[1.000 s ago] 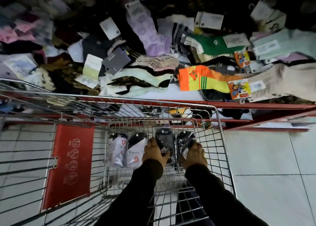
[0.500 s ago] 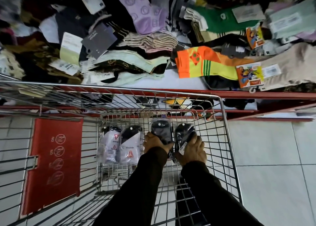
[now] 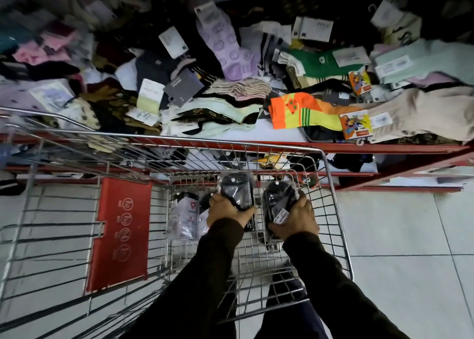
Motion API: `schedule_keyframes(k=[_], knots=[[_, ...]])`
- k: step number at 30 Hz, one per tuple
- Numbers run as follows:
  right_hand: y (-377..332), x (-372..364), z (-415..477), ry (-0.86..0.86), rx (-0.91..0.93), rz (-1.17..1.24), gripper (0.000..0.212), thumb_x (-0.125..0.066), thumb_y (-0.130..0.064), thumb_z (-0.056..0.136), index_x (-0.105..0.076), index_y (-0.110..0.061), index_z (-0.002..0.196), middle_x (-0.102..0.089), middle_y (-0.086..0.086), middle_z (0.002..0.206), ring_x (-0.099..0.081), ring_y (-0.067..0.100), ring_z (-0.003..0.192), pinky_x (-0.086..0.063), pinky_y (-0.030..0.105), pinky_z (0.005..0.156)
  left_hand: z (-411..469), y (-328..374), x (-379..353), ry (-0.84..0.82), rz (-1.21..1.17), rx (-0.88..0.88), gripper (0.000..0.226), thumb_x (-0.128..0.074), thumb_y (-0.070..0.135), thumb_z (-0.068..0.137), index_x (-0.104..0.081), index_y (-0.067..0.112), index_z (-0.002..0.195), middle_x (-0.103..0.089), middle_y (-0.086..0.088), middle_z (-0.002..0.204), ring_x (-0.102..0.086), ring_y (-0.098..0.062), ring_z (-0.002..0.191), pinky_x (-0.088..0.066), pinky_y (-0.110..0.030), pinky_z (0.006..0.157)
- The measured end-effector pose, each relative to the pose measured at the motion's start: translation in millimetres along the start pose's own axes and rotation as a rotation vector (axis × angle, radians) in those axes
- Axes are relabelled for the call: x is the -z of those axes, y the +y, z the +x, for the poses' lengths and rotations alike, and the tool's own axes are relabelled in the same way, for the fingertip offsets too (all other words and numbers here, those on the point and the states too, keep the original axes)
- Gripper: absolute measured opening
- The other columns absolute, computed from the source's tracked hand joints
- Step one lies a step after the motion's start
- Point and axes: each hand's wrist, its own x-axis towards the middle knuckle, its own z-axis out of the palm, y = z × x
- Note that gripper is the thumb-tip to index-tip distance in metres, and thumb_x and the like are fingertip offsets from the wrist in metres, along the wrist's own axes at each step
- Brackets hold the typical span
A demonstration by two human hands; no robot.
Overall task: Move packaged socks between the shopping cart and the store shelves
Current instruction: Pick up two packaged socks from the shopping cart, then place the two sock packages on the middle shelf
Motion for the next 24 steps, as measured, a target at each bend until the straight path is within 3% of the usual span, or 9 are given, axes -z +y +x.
schedule_keyframes(k=[2, 4, 7, 10, 15, 18, 22, 24], knots=[[-7, 17, -17, 0.027, 0.007, 0.009, 0.135, -0.089, -0.056, 0.055, -0.008, -0.001, 0.150, -0.032, 0.017, 0.154, -0.040, 0.031, 0.140, -0.043, 0.044, 0.109, -18, -2, 23, 0.040, -0.029, -0.057, 0.098, -0.078, 0.073, 0.060, -0.045, 0.012, 0.130, -0.054, -0.006, 0.131, -0.065, -0.024, 0.107, -0.058, -0.034, 0.090], [-14, 34, -34, 0.054, 0.033, -0.001, 0.143, -0.086, -0.062, 0.055, -0.003, -0.001, 0.154, -0.021, 0.018, 0.161, -0.032, 0.031, 0.146, -0.040, 0.045, 0.113, -38, 0, 47, 0.086, -0.067, -0.096, 0.095, -0.079, 0.073, 0.059, -0.045, 0.014, 0.126, -0.054, -0.004, 0.126, -0.066, -0.024, 0.101, -0.059, -0.033, 0.088], [-25, 59, -57, 0.130, 0.097, 0.022, 0.141, -0.084, -0.065, 0.055, -0.008, 0.001, 0.153, -0.021, 0.020, 0.161, -0.028, 0.032, 0.148, -0.035, 0.042, 0.116, -63, 6, 79, 0.168, -0.074, -0.153, 0.111, -0.078, 0.075, 0.058, -0.035, 0.006, 0.135, -0.050, -0.009, 0.136, -0.062, -0.028, 0.115, -0.056, -0.033, 0.094], [-36, 88, -73, 0.239, 0.177, 0.102, 0.131, -0.087, -0.062, 0.052, -0.023, 0.004, 0.146, -0.036, 0.024, 0.150, -0.036, 0.035, 0.142, -0.036, 0.041, 0.115, -82, 19, 111, 0.231, -0.108, -0.236, 0.123, -0.079, 0.072, 0.059, -0.029, 0.001, 0.145, -0.047, -0.013, 0.146, -0.054, -0.031, 0.129, -0.052, -0.040, 0.103], [-54, 145, -92, 0.423, 0.326, 0.254, 0.124, -0.089, -0.053, 0.051, -0.029, 0.009, 0.140, -0.043, 0.025, 0.139, -0.041, 0.038, 0.135, -0.039, 0.044, 0.113, -114, 51, 166, 0.432, -0.114, -0.369, 0.119, -0.080, 0.069, 0.063, -0.027, 0.006, 0.148, -0.046, -0.011, 0.149, -0.055, -0.031, 0.131, -0.052, -0.038, 0.100], [-66, 182, -101, 0.557, 0.432, 0.379, 0.111, -0.089, -0.047, 0.053, -0.035, 0.004, 0.134, -0.046, 0.018, 0.129, -0.047, 0.037, 0.126, -0.045, 0.044, 0.108, -134, 72, 193, 0.536, -0.171, -0.474, 0.119, -0.079, 0.070, 0.063, -0.025, 0.009, 0.150, -0.045, -0.011, 0.148, -0.056, -0.031, 0.129, -0.054, -0.040, 0.100], [-83, 237, -112, 0.688, 0.551, 0.510, 0.109, -0.085, -0.048, 0.054, -0.031, -0.005, 0.140, -0.045, 0.012, 0.133, -0.047, 0.030, 0.127, -0.046, 0.043, 0.108, -156, 104, 228, 0.623, -0.217, -0.561, 0.125, -0.075, 0.074, 0.061, -0.019, 0.011, 0.154, -0.039, -0.011, 0.155, -0.051, -0.030, 0.136, -0.051, -0.042, 0.104], [-89, 263, -114, 0.754, 0.601, 0.555, 0.108, -0.085, -0.044, 0.055, -0.032, -0.004, 0.139, -0.043, 0.012, 0.133, -0.046, 0.030, 0.128, -0.044, 0.040, 0.108, -166, 121, 245, 0.710, -0.282, -0.652, 0.115, -0.079, 0.069, 0.061, -0.026, 0.014, 0.148, -0.046, -0.007, 0.147, -0.055, -0.027, 0.129, -0.053, -0.036, 0.097]])
